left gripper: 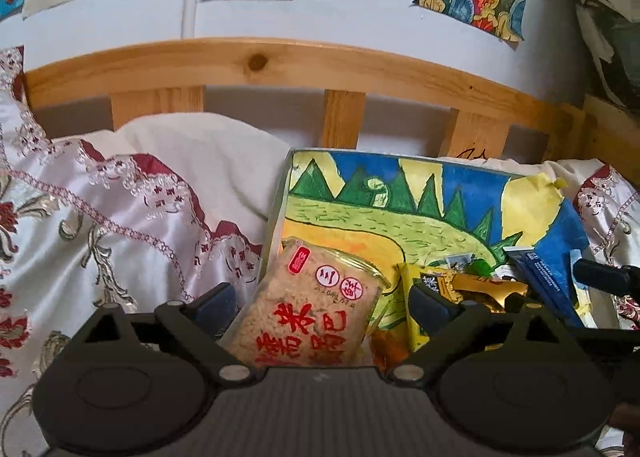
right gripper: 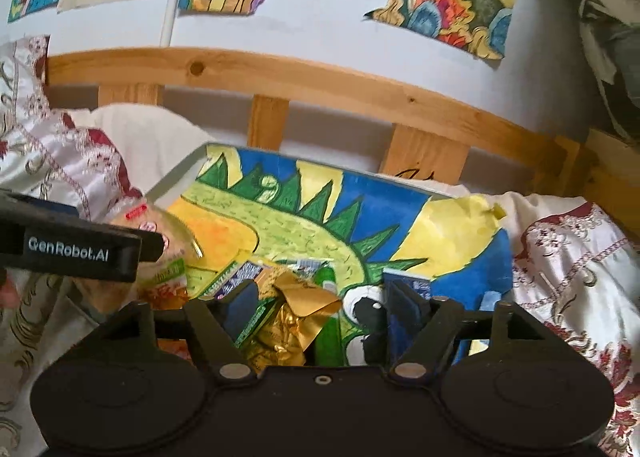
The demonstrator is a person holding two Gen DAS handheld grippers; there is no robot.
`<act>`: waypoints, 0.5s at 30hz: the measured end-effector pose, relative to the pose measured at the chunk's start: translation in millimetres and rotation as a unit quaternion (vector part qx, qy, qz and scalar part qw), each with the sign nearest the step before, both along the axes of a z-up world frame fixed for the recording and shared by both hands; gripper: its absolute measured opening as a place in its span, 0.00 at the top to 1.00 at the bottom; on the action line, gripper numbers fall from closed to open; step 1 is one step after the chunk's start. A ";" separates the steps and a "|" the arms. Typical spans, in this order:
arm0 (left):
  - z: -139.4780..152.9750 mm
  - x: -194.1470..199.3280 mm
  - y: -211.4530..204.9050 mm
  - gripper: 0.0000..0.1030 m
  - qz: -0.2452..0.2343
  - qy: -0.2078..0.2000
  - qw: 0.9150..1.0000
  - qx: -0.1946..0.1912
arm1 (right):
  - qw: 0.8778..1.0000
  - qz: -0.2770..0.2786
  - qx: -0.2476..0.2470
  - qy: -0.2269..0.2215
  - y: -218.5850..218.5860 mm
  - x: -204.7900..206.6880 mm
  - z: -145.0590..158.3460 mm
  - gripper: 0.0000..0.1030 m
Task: Organize snacks
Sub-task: 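Open both grippers to release the gold packet and rice cracker bag into the tray, then withdraw both open grippers from the tray toward the snacks on the bedspread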
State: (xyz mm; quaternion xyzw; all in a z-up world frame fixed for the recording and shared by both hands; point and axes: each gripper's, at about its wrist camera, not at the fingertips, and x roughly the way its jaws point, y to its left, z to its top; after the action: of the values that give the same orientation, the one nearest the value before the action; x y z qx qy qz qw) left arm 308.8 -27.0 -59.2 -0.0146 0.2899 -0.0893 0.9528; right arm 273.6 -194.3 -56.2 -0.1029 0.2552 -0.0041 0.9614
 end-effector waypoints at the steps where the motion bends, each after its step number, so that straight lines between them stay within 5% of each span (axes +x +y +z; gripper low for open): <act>1: 2.4 -2.5 0.0 0.06 0.002 -0.001 1.000 -0.001 | 1.000 -0.002 0.002 -0.002 -1.3 -1.7 2.4 0.25; 15: 36.6 -46.6 13.4 0.01 0.036 -0.021 0.999 -0.007 | 0.998 -0.035 0.026 -0.042 -23.5 -43.1 38.4 0.02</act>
State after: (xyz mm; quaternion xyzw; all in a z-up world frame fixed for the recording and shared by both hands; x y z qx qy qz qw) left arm 262.2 -13.7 -22.6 -0.0298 0.2684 -0.0571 0.9612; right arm 230.5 -217.8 -17.8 -0.0689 0.2182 -0.0350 0.9728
